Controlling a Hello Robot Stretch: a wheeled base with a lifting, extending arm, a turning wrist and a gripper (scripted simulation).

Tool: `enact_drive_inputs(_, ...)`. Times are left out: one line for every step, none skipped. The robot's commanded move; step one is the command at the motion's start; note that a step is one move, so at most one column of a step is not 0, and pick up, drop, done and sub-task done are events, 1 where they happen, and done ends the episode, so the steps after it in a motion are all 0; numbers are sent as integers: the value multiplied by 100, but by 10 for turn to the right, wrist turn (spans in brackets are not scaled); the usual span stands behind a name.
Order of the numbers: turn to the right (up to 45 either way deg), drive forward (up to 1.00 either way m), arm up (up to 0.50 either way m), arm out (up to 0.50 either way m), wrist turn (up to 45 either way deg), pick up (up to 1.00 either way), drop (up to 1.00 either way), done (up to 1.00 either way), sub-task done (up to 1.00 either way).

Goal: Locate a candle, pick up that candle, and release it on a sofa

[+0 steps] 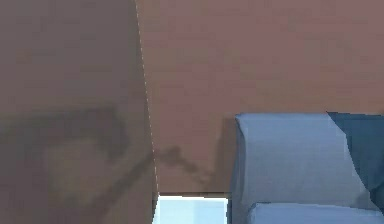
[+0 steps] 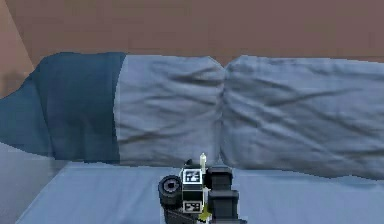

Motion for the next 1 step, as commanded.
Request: enact_drive_inputs(0, 0, 0, 0, 0, 0, 0, 100, 0)
